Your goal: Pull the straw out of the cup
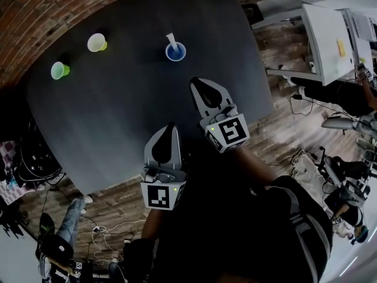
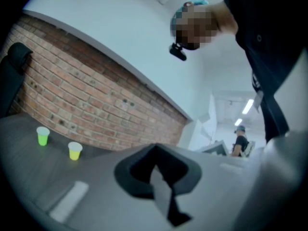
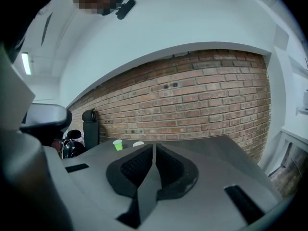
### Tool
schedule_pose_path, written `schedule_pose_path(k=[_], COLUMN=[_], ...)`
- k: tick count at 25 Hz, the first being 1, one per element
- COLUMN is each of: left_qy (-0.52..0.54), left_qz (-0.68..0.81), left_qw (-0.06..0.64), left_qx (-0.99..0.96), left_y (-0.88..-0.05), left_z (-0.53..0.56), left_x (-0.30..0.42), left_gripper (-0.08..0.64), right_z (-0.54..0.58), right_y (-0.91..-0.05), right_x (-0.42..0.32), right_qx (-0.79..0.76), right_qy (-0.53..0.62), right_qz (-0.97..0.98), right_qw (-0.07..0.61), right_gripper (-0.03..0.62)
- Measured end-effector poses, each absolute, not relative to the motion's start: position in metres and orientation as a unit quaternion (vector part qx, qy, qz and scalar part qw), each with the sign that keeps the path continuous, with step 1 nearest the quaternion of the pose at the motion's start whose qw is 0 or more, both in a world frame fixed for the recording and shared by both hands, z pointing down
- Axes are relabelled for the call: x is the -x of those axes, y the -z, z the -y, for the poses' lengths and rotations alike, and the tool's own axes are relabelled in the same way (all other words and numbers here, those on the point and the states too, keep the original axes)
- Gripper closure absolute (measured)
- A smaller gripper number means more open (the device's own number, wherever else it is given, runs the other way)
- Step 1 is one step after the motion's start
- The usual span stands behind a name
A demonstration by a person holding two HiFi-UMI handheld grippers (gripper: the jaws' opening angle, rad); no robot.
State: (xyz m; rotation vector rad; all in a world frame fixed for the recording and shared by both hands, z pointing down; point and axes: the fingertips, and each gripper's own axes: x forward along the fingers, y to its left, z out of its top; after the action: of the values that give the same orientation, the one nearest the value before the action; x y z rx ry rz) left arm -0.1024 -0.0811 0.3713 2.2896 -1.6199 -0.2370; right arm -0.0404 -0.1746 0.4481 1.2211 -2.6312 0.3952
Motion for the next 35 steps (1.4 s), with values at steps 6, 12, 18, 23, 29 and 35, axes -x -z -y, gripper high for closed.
schedule_pose_path(k=[6,12,18,23,29,35], left_qy=[0.079,0.077,0.073,0.075,0.083,0.082], left_qz=[0.568,0.573,0.576,0.578,0.581,0.582], left_qw=[0.176,0.190,0.208,0.218,0.229,0.238], left_qx=[-0.800,-0.794,-0.787,-0.783,-0.777,-0.773], left_y=[-0.383,-0.398,-0.413,-0.421,-0.427,-0.434], left_z=[0.099,0.118,0.132,0.145,0.161,0.175], left_x=[0.098,0.099,0.099,0.099,0.102,0.106], left_gripper=[0.555,0.555,0.555,0.555,0.555,0.555], right_z=[0.196,0.222,0.246,0.259,0.272,0.286], right_y=[-0.471,-0.499,-0.523,-0.538,-0.558,-0.573], right_x=[0.044,0.050,0.053,0.056,0.058,0.064], right_qx=[-0.411,-0.401,-0.400,-0.396,-0.391,-0.387], right_qy=[-0.151,-0.156,-0.164,-0.170,-0.178,-0.178], right_qz=[0.890,0.891,0.887,0.886,0.883,0.880], right_qw=[0.124,0.146,0.164,0.171,0.190,0.213], right_gripper=[0.583,0.583,0.583,0.581,0.550,0.523])
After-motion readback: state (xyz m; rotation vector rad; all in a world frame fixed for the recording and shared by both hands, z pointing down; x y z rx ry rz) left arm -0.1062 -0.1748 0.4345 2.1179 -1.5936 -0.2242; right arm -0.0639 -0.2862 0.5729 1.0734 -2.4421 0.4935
